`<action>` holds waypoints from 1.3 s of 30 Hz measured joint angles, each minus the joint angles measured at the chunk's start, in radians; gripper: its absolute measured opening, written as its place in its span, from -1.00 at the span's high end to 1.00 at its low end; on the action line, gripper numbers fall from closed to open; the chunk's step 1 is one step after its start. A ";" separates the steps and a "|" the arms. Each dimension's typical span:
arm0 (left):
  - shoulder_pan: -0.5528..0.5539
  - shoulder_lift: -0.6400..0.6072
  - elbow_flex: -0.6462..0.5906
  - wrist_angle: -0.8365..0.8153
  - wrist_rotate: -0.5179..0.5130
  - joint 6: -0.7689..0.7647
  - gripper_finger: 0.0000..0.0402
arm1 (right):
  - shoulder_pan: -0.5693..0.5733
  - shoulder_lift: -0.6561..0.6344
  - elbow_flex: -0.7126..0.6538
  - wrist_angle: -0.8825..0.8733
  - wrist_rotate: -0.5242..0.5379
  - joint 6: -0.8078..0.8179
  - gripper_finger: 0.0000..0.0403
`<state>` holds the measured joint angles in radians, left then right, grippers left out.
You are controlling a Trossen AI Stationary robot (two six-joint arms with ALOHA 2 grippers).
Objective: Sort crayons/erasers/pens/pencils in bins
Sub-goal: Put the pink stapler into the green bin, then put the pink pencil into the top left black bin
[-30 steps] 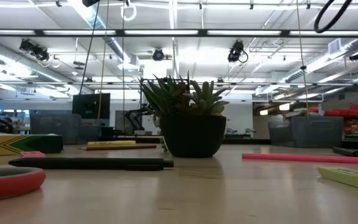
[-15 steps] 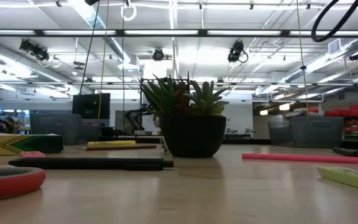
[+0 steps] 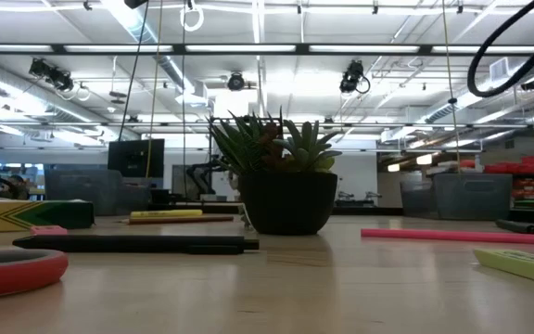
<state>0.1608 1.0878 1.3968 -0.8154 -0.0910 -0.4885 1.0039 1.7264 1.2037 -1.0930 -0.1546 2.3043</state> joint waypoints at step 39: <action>-0.001 0.000 0.000 0.026 0.001 -0.025 0.16 | -0.057 -0.267 -0.001 -0.071 0.285 -0.159 0.10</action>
<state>0.1596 1.0878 1.3968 -0.7895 -0.0898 -0.5137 0.9464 1.4591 1.2030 -1.1636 0.1300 2.1450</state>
